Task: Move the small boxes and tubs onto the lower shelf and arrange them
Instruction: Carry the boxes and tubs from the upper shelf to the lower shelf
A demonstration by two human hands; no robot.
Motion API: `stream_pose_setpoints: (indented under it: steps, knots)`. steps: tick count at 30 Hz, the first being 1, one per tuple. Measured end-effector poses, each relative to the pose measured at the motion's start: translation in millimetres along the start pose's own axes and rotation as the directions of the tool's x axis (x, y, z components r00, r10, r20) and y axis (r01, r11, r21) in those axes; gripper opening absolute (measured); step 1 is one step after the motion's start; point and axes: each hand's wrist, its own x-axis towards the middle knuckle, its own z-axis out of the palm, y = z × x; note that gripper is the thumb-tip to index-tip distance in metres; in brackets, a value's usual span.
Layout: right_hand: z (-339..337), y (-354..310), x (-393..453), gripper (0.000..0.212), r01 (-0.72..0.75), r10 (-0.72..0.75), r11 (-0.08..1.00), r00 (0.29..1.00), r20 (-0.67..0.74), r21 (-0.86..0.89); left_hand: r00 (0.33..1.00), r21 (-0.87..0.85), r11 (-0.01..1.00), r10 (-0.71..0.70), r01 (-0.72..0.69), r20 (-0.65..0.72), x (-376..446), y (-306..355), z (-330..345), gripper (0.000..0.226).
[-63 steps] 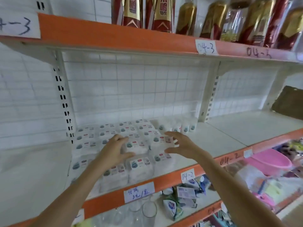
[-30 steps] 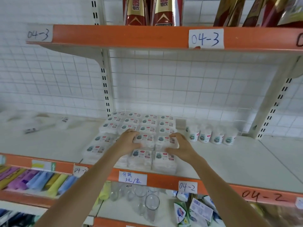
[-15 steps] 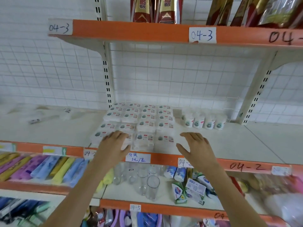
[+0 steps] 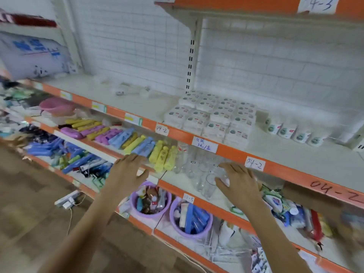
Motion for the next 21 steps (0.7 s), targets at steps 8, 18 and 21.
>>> stream_pose_setpoints:
  steps: [8,18,21]
  knots:
    - [29.2,-103.7,12.0,0.052,0.246,-0.26,0.948,0.965,0.045,0.203,0.926,0.053,0.924,-0.377,0.378,-0.032,-106.0,-57.2,-50.8,0.031]
    - [60.3,-250.6,81.9,0.045,0.438,-0.476,0.823,0.879,0.02,0.361,0.829,0.038,0.834,-0.541,0.55,-0.141,-140.1,-183.8,-81.8,0.037]
    - [73.2,-291.7,114.4,0.041,0.441,-0.474,0.824,0.88,0.008,0.356,0.833,0.049,0.838,-0.532,0.544,-0.149,-123.9,-233.8,-87.4,0.033]
